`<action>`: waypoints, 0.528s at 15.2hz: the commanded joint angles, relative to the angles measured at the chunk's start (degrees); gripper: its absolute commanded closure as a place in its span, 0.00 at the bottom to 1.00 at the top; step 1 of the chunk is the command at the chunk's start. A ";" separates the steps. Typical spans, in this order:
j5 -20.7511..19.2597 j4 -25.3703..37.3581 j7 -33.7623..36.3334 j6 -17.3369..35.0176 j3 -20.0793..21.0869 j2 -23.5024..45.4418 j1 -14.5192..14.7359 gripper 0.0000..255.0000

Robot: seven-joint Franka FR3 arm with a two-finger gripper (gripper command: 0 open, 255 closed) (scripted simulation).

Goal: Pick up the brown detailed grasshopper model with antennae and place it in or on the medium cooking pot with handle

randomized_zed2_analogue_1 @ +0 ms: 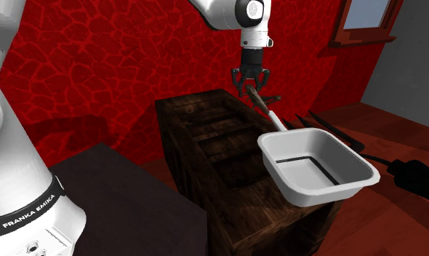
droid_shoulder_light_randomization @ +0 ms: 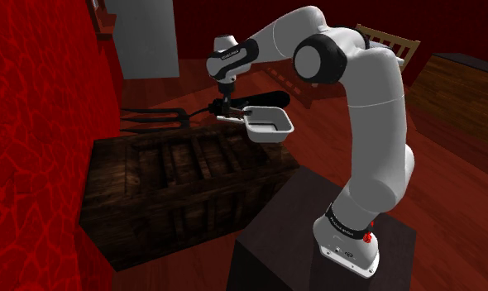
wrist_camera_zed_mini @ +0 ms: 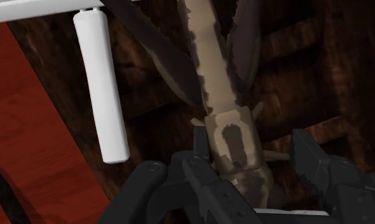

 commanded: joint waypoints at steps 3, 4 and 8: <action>0.36 1.75 -4.49 0.03 -0.95 1.54 -3.56 1.00; 0.46 2.30 -5.61 -0.03 -1.17 1.96 -4.48 1.00; 0.93 5.33 -10.04 -0.63 -2.00 4.14 -8.24 1.00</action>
